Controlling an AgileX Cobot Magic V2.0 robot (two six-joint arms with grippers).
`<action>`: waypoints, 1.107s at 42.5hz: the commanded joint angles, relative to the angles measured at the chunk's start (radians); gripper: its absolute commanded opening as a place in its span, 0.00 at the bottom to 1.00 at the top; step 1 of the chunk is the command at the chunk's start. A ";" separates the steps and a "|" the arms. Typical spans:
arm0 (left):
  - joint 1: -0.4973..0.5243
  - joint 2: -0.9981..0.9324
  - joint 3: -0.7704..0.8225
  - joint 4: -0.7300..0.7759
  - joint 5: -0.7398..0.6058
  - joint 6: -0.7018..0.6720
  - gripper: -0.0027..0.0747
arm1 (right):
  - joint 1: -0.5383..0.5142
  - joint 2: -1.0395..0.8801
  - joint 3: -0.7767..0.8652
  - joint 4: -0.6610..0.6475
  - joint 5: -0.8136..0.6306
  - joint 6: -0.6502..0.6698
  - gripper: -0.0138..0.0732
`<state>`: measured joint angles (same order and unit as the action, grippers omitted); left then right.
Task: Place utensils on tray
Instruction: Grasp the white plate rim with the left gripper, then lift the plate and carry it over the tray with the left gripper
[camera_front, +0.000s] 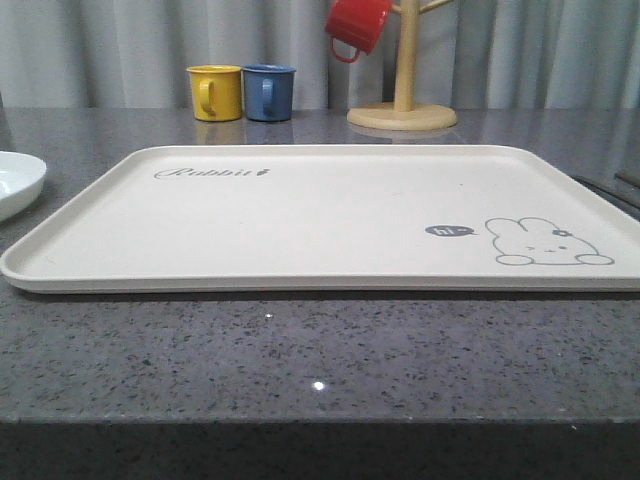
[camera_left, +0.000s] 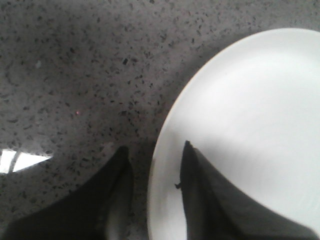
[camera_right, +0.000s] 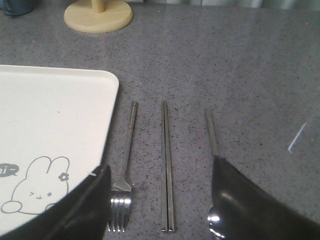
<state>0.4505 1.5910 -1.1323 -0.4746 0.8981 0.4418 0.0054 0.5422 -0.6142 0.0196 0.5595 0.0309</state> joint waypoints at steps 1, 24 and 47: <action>-0.004 -0.031 -0.031 -0.035 -0.005 0.004 0.13 | -0.005 0.009 -0.030 -0.010 -0.068 -0.004 0.69; -0.025 -0.084 -0.173 -0.093 0.123 0.004 0.01 | -0.005 0.009 -0.030 -0.010 -0.068 -0.004 0.69; -0.566 -0.023 -0.239 -0.060 0.027 -0.097 0.01 | -0.005 0.009 -0.030 -0.010 -0.068 -0.004 0.69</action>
<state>-0.0455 1.5778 -1.3384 -0.5171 0.9966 0.3837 0.0054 0.5422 -0.6142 0.0196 0.5595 0.0309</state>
